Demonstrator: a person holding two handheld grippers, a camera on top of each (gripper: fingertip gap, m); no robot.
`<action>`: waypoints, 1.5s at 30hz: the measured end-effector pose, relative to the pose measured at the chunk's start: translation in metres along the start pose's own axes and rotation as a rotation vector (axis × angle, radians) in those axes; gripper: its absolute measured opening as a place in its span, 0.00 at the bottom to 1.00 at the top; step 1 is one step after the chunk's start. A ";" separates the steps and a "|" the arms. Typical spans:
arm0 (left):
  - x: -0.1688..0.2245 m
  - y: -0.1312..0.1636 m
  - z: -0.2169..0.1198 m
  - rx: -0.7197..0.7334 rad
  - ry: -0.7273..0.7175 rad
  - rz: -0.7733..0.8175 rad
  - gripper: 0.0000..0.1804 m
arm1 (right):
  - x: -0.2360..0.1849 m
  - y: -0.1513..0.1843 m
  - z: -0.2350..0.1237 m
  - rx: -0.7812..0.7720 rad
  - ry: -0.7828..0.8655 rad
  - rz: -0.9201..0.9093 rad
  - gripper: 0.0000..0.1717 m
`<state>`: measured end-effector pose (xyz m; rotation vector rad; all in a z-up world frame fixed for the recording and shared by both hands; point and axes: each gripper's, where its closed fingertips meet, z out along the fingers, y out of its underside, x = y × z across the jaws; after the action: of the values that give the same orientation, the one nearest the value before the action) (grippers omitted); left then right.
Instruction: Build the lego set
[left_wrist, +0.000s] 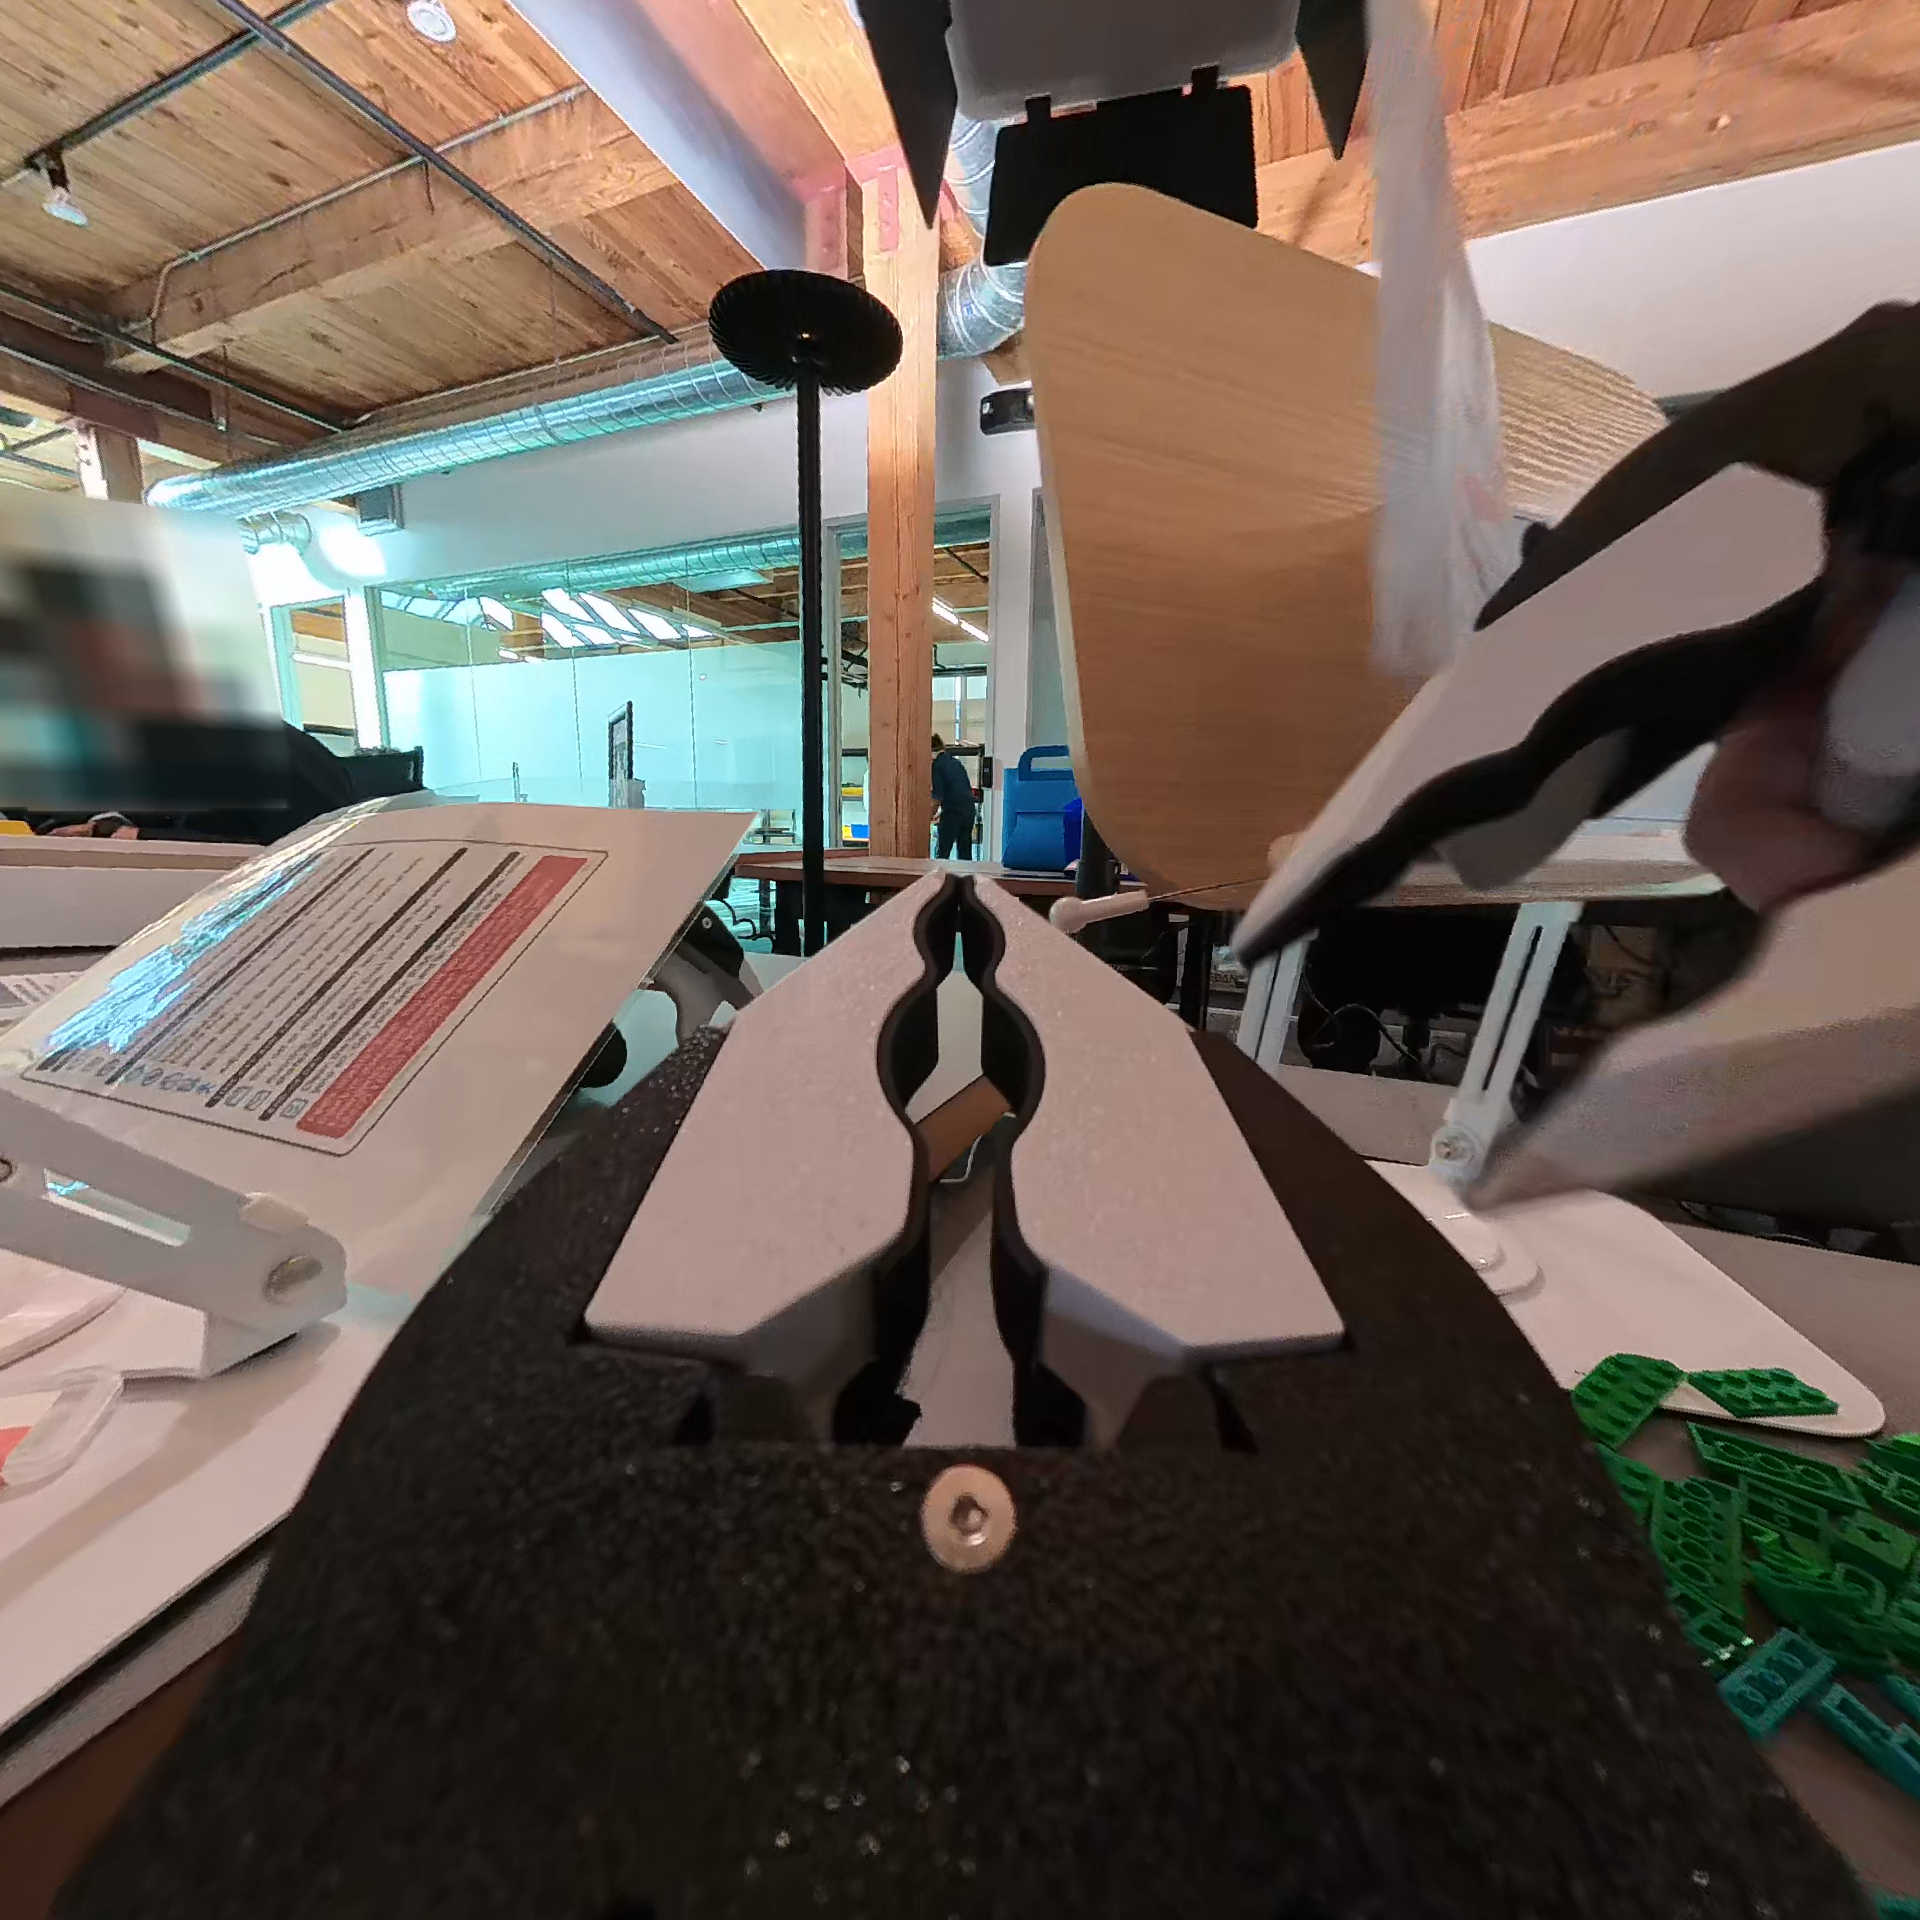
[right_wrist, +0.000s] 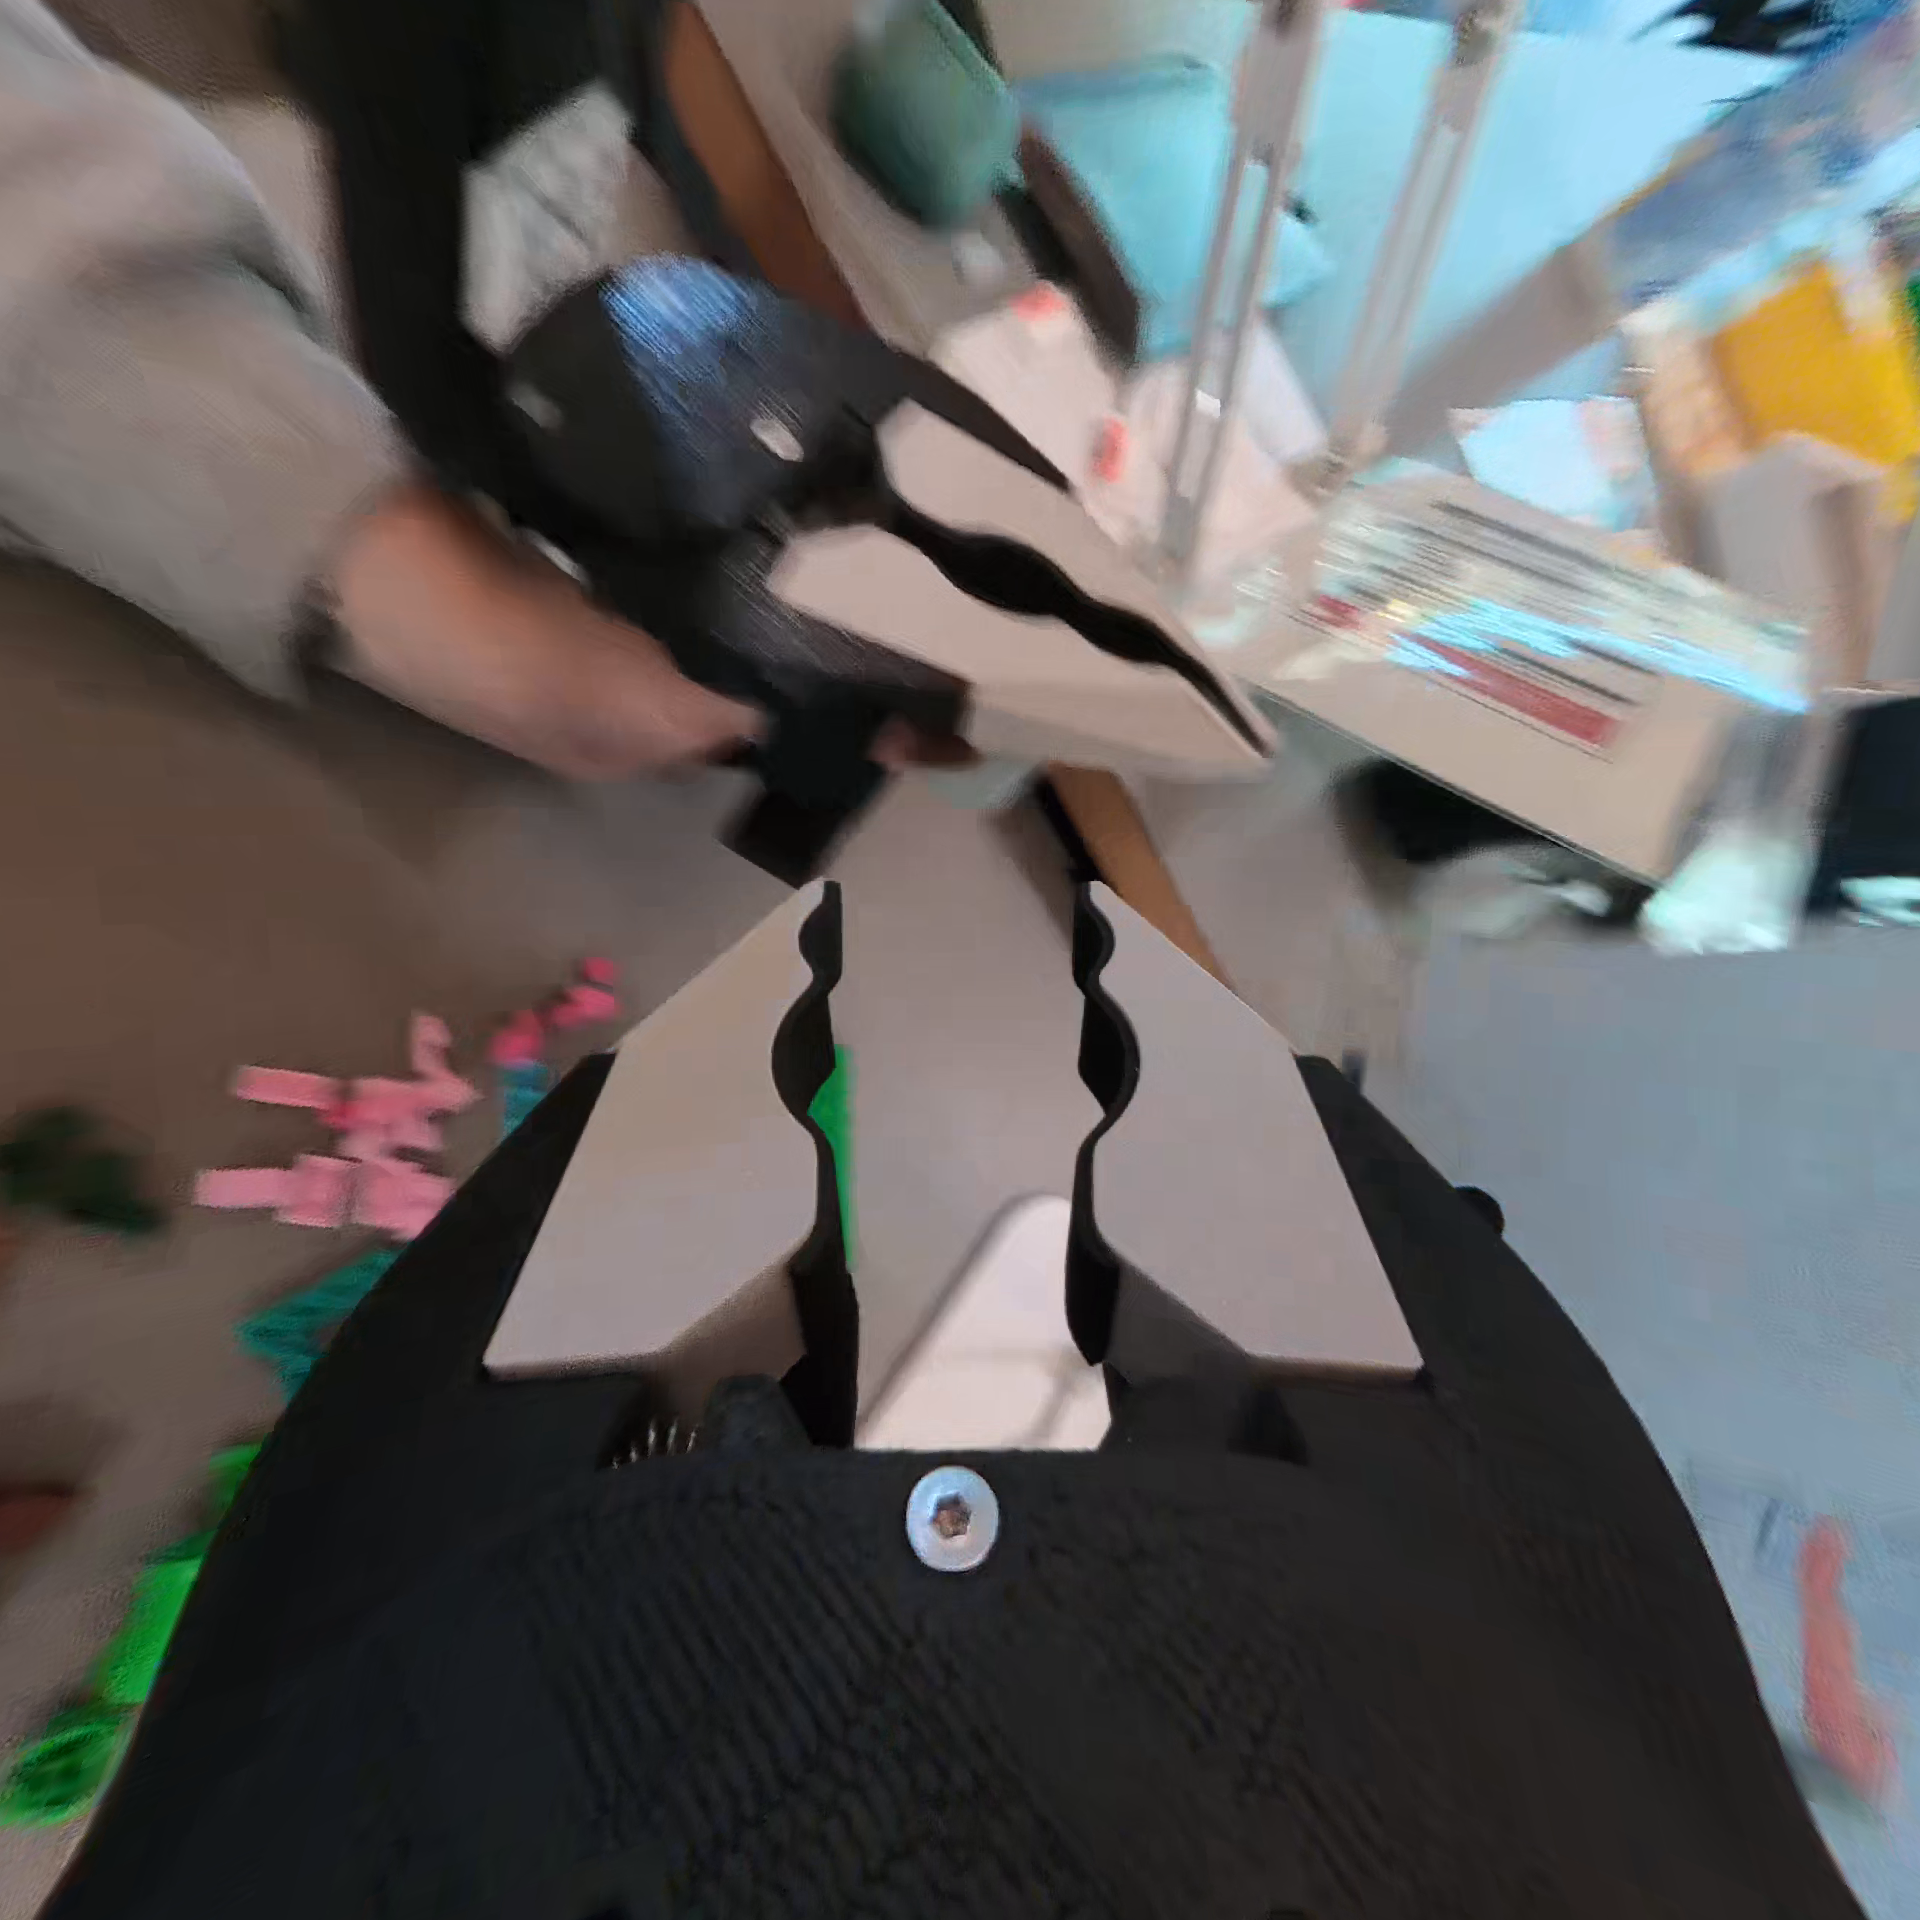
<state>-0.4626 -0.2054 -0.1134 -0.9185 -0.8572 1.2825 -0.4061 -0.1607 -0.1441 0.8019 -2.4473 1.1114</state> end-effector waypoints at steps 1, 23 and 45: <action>-0.002 0.001 0.000 -0.002 -0.006 -0.006 0.00 | -0.016 -0.014 0.000 0.033 -0.073 0.029 0.26; 0.013 -0.007 -0.001 0.028 0.042 0.048 0.00 | 0.103 0.121 -0.117 -0.133 1.035 0.438 0.00; 0.079 -0.010 0.118 -0.232 0.192 0.056 0.00 | 0.091 0.155 -0.235 -0.016 1.668 0.516 0.05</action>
<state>-0.5588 -0.1182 -0.0550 -1.2363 -0.8446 1.1354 -0.5568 0.0705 -0.0375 -0.6835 -1.1278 1.1108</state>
